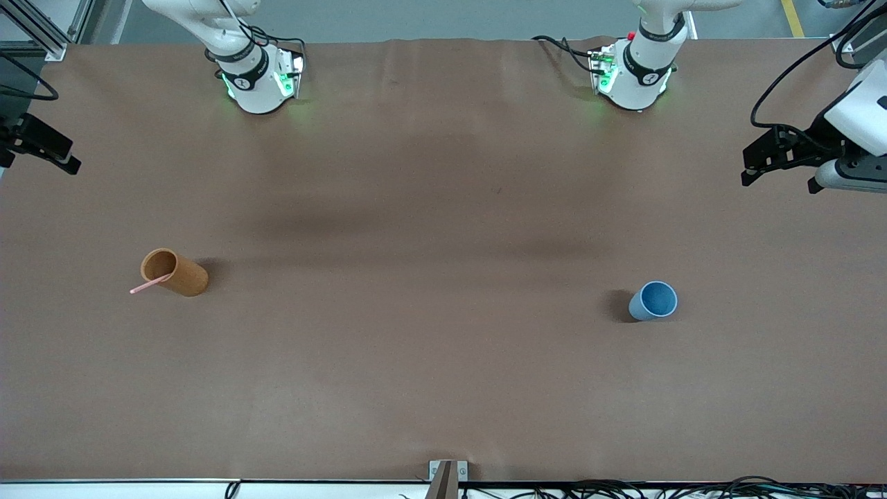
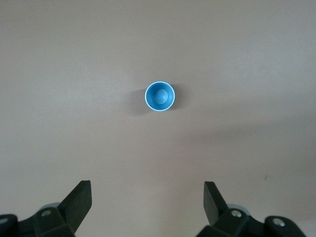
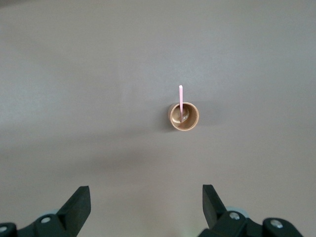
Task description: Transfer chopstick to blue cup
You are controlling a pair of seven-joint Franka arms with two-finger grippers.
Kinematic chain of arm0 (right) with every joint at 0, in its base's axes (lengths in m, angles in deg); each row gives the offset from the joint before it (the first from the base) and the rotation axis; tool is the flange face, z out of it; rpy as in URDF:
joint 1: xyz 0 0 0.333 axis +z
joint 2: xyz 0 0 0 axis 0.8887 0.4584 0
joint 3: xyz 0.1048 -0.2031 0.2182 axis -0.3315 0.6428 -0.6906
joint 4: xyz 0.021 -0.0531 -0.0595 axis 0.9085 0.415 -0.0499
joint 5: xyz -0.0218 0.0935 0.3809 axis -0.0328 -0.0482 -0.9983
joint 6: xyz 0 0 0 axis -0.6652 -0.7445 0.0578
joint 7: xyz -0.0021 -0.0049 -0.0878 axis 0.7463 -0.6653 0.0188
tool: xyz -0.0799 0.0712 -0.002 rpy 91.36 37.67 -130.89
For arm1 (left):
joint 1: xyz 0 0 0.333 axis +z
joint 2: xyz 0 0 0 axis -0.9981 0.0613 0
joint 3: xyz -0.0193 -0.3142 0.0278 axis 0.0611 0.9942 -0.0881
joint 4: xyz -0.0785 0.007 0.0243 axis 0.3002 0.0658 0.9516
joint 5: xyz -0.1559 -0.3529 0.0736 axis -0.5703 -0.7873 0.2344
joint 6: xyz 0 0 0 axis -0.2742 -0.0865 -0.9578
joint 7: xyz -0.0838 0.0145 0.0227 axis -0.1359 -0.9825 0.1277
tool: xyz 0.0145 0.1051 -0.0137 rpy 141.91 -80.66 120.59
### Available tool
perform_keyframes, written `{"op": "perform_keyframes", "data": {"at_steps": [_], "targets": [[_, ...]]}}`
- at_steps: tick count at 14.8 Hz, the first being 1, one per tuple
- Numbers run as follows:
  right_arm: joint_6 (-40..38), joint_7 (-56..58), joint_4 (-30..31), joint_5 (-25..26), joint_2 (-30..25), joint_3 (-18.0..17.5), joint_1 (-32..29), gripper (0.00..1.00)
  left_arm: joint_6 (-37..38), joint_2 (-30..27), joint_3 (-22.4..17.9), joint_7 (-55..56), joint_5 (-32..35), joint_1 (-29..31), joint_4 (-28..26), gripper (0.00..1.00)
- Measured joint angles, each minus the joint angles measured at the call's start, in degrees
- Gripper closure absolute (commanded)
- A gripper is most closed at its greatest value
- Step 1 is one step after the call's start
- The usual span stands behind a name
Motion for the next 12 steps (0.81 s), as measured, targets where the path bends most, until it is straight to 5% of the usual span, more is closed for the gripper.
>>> {"op": "perform_keyframes", "data": {"at_steps": [7, 12], "targets": [[0.87, 4.55, 1.62, -1.44, -0.17, 0.17, -0.68, 0.00, 0.03, 0.70, -0.06, -0.03, 0.00, 0.15, 0.01, 0.00], [3.66, 5.80, 3.44, -2.00, -0.18, 0.24, -1.47, 0.00, -7.54, 9.55, -0.59, -2.10, -0.74, 2.68, -0.30, 0.00]]}}
